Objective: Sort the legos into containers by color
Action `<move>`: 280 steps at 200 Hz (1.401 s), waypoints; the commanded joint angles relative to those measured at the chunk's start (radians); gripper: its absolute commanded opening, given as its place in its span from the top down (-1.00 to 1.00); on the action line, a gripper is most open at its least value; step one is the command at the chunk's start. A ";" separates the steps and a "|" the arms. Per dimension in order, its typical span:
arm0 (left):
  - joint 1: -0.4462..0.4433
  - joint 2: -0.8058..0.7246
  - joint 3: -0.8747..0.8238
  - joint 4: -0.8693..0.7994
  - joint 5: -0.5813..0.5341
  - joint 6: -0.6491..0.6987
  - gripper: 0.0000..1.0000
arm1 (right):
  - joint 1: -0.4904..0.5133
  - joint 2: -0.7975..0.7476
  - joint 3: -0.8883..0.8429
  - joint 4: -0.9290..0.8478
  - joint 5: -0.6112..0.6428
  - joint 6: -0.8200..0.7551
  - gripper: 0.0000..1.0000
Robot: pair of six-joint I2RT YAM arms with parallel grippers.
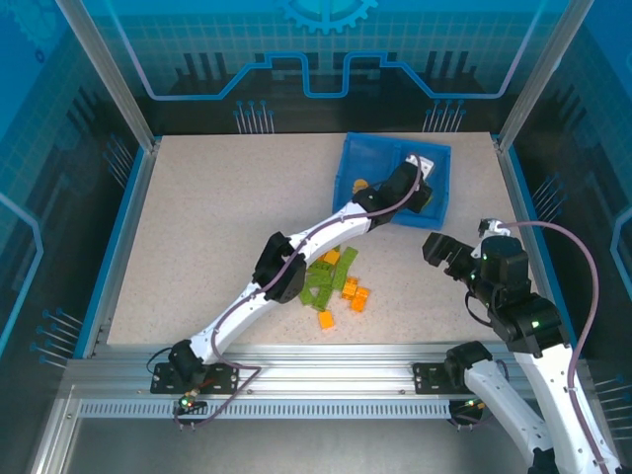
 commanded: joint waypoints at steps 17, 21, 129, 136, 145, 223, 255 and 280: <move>-0.014 -0.079 -0.031 0.068 0.078 -0.015 -0.07 | -0.009 -0.004 -0.006 -0.016 0.007 0.013 -1.00; -0.014 -0.091 -0.044 0.071 0.081 -0.019 -0.07 | -0.009 -0.004 -0.006 -0.016 0.006 0.015 -1.00; -0.018 -1.130 -1.241 0.357 0.081 -0.045 -0.06 | 0.034 0.190 -0.036 -0.010 -0.251 -0.076 -0.98; -0.017 -1.216 -1.317 0.332 0.084 -0.017 -0.08 | 0.066 0.232 -0.042 -0.003 -0.275 -0.078 -0.98; -0.017 -1.319 -1.407 0.279 0.091 0.025 -0.13 | 0.124 0.294 -0.048 0.012 -0.288 -0.076 -0.98; -0.019 -1.938 -1.795 -0.253 0.387 0.542 -0.97 | 0.511 0.750 -0.104 0.225 -0.225 0.020 -1.00; -0.020 -1.986 -1.905 -0.288 0.436 0.673 -0.98 | 0.532 0.853 -0.092 0.279 -0.209 0.003 -0.96; -0.017 -1.995 -2.035 -0.141 0.385 0.735 -0.97 | 0.542 0.925 -0.086 0.312 -0.206 0.028 -0.83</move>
